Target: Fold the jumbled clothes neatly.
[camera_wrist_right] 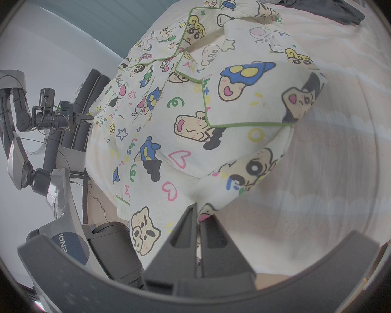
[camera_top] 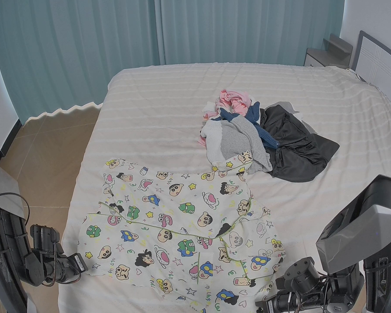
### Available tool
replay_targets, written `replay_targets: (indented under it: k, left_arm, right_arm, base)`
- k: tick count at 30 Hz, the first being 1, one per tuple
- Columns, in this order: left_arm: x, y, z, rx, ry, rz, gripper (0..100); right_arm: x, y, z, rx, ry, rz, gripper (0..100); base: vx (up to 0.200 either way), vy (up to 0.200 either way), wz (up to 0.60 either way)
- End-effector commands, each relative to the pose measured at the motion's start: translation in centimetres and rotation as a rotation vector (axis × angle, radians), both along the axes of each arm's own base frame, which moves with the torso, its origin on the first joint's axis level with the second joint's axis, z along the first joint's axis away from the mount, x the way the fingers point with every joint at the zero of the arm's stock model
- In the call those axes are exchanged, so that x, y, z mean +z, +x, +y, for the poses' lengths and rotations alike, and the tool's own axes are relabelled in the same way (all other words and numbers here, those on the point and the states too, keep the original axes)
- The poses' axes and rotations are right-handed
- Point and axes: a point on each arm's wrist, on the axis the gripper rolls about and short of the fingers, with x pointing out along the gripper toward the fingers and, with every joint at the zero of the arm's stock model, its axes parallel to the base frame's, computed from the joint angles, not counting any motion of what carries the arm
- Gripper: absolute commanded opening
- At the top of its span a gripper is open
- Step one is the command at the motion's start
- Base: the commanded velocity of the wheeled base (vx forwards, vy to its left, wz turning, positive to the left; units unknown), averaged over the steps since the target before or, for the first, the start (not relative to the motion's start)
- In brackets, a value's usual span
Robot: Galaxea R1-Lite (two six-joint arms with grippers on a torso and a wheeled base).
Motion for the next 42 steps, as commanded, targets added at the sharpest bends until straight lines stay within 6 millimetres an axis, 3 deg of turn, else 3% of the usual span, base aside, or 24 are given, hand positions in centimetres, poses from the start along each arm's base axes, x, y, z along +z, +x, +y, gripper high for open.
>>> replay_targets:
  k: [1,16,26,42]
  left_arm:
    - [0.0,-0.1,0.0,-0.001,-0.001,0.005,0]
    - [0.0,-0.9,0.4,0.014,0.002,0.044,0]
    - [1.1,-3.0,0.6,-0.079,0.039,0.165,0]
    - [0.8,-5.3,0.6,-0.139,0.042,0.364,0]
  right_arm:
    - [0.2,-0.3,-0.2,0.004,-0.004,0.001,0]
    - [1.1,-1.1,-0.8,0.020,-0.063,0.024,0]
    - [1.9,-1.8,-1.4,0.046,-0.110,0.055,0]
    - [1.8,-2.6,-1.8,0.087,-0.178,0.102,0]
  base:
    - [0.000,0.000,0.00]
    - [0.000,0.000,0.00]
    - [0.000,0.000,0.00]
    - [0.000,0.000,0.00]
